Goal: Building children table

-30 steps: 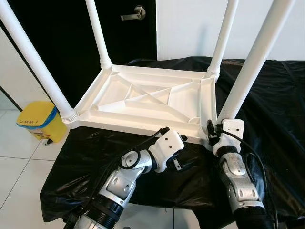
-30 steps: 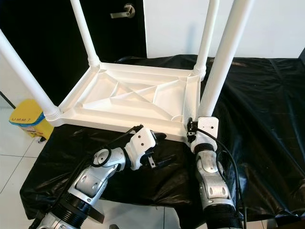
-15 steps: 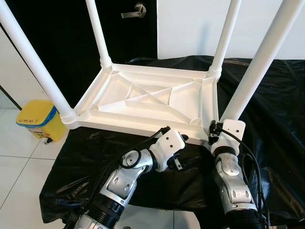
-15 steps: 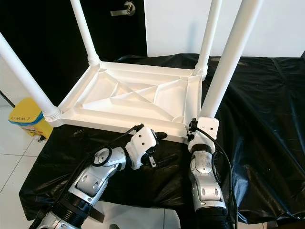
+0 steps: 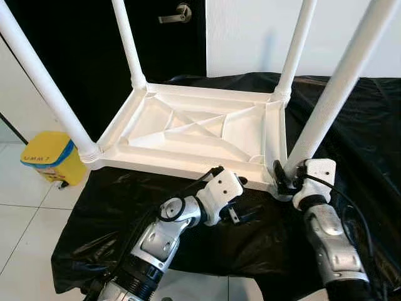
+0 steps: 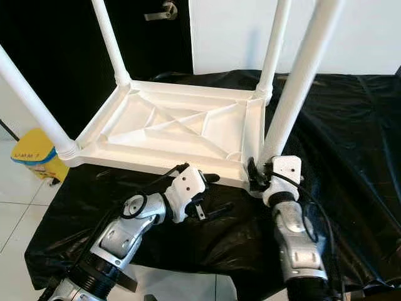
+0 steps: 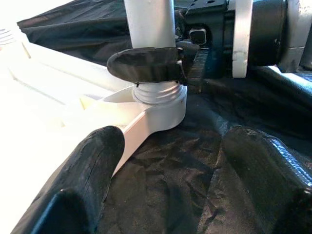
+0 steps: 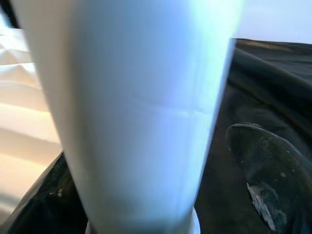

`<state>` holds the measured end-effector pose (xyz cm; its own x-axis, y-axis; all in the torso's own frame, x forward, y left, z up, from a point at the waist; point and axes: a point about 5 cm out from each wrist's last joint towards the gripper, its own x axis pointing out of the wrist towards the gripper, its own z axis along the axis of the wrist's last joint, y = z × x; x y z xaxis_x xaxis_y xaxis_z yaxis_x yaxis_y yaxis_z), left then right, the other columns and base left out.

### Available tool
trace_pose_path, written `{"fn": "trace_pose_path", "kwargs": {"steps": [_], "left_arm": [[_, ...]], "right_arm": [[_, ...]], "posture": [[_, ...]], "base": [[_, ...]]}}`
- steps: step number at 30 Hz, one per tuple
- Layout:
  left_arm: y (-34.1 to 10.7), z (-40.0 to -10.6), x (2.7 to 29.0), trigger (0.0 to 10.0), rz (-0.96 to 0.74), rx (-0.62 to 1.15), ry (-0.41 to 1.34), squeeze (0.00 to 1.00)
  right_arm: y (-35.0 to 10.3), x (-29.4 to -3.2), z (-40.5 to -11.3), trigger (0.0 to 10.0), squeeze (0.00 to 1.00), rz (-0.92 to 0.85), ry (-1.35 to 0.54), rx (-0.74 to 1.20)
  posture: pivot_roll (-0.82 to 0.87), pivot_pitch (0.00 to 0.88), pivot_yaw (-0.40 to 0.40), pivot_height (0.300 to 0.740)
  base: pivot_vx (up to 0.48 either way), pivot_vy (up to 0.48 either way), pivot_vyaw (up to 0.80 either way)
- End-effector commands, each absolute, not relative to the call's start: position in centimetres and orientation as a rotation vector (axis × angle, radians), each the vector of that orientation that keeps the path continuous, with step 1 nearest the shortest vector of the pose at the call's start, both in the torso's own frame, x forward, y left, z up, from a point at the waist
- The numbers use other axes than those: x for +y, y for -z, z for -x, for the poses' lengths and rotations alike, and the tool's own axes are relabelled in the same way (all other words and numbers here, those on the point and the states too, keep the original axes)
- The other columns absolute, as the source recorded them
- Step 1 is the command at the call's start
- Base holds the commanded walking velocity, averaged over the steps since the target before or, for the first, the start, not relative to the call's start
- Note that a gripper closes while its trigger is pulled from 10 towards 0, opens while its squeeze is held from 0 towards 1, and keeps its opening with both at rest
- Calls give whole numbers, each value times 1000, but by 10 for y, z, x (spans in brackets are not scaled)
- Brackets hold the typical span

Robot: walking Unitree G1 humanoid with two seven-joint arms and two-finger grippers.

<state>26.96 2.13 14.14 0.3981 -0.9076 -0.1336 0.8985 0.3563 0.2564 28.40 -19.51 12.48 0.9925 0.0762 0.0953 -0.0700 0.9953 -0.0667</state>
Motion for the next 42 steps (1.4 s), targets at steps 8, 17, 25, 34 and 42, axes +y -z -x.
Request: {"fn": "trace_pose_path", "kwargs": {"steps": [8, 17, 25, 34, 42], "left_arm": [[-139, -271, 24, 10000, -310, -19, 1152, 0], [-141, -272, 20, 10000, -314, -27, 1168, 0], [-141, -271, 19, 10000, -313, -28, 1171, 0], [-140, -269, 20, 10000, -311, -24, 1166, 0], [-139, -269, 19, 10000, -310, -23, 1169, 0]], "right_arm": [[-123, -205, -286, 10000, 0, 165, -371, -61], [-124, -205, -297, 10000, 0, 247, -551, -18], [-123, -202, -302, 0, 0, 266, -598, -16], [-111, -205, -297, 2196, 0, 251, -578, 36], [-104, -205, -299, 10000, 0, 233, -368, 65]], "posture": [[-207, 42, 63, 740], [-215, 31, 69, 740], [-205, 30, 63, 740], [-203, 31, 60, 740], [-207, 30, 55, 740]], "base": [[0, 0, 0], [0, 0, 0], [0, 0, 0], [0, 0, 0], [0, 0, 0]]}}
